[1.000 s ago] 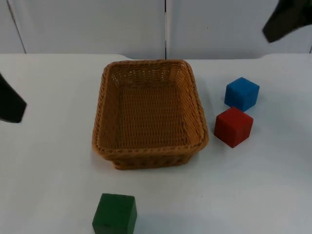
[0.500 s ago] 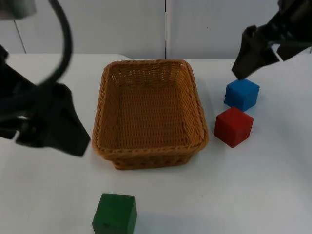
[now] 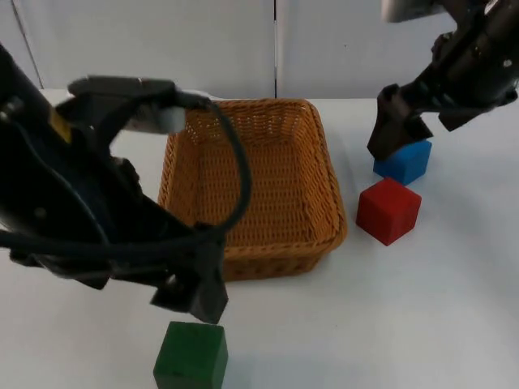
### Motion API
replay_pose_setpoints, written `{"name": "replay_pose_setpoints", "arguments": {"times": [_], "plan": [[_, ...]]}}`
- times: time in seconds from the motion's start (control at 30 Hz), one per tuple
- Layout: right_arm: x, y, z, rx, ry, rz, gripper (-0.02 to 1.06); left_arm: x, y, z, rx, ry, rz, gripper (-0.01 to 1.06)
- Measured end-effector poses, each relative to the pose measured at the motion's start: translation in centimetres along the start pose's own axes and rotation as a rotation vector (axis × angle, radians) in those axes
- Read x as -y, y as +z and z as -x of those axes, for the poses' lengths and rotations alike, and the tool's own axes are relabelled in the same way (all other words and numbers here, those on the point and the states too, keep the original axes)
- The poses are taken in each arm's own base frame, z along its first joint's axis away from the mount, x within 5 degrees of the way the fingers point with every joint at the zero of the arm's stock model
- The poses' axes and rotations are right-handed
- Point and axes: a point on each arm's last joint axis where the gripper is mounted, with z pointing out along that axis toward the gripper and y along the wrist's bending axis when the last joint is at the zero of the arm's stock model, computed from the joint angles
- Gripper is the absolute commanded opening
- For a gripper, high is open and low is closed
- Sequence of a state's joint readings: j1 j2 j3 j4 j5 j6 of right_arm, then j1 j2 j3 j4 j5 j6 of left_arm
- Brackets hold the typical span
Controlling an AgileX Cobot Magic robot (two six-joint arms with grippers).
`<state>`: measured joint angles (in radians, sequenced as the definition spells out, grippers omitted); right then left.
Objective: Pick up one cube with each hand and place exactly two cubes into the same basket, leaving the remaining cube outside.
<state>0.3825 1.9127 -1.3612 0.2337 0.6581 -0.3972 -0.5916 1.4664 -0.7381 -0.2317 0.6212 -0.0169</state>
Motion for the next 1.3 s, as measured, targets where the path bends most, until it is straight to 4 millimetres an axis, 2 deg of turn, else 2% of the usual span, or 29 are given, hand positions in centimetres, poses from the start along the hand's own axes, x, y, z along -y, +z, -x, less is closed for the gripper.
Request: {"name": "replay_pose_setpoints", "arguments": {"times": [0.13,0.77,0.93,1.13,1.3], "plan": [[0.4,2.3,-0.5,-0.026,-0.003,-0.009,0.98,-0.3,2.3,0.3,-0.028,-0.031,0.021,1.05],[1.0,7.9,-1.7,-0.046,-0.053,-0.008,0.98,-1.2,7.3,0.4,-0.098,-0.065,0.062,1.05],[1.1,8.5,-1.6,-0.029,-0.06,-0.014,0.98,-1.4,8.0,0.2,-0.115,-0.068,0.068,1.05],[1.3,10.3,-2.3,-0.043,-0.064,-0.018,0.97,-1.6,9.0,0.2,-0.112,-0.071,0.075,1.05],[1.4,11.1,-2.7,-0.049,-0.064,-0.021,0.92,-1.7,9.6,0.1,-0.123,-0.073,0.081,1.05]]}}
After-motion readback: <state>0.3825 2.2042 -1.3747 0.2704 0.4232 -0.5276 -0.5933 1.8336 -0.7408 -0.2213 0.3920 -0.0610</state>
